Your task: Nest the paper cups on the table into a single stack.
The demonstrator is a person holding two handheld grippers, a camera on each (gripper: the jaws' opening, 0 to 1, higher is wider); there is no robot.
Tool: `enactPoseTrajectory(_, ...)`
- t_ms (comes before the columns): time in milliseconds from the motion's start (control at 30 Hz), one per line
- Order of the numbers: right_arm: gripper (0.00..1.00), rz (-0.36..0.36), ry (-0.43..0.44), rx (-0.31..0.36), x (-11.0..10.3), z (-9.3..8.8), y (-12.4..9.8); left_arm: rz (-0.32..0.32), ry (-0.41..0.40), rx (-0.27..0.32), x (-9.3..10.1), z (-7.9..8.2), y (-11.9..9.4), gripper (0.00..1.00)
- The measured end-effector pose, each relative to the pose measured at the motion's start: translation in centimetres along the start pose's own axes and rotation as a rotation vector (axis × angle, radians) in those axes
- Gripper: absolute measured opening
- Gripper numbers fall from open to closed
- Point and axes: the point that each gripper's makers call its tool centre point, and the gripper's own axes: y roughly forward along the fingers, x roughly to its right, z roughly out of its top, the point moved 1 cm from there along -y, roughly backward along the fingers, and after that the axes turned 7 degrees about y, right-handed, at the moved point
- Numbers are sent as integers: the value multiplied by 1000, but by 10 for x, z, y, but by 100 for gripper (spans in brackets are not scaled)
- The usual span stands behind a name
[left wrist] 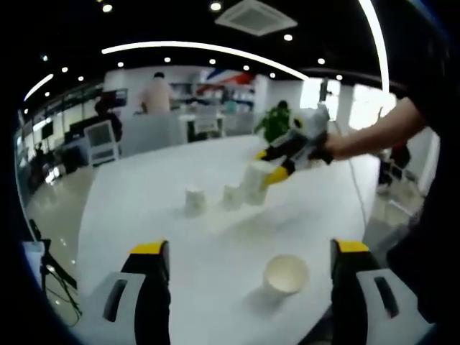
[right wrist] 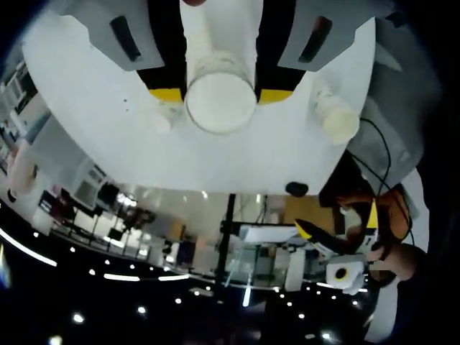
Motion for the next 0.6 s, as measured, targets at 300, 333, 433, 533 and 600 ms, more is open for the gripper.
enactPoseTrajectory(300,33,-10,-18,72,-18,26,-21,-32,15,-3,10,4,2,91)
enactPoseTrajectory(333,33,-10,-19,80,-21,29,-24,-34,16,-1,11,4,2,91)
enactPoseTrajectory(433,33,-13,-29,95,-27,35,-29,-37,14,-1,12,2,3,91)
enactPoseTrajectory(533,33,-16,-29,111,-35,42,-37,-42,10,-4,14,1,4,91)
enactPoseTrajectory(600,33,-25,-20,129,-37,46,-41,-45,7,-6,15,0,5,91)
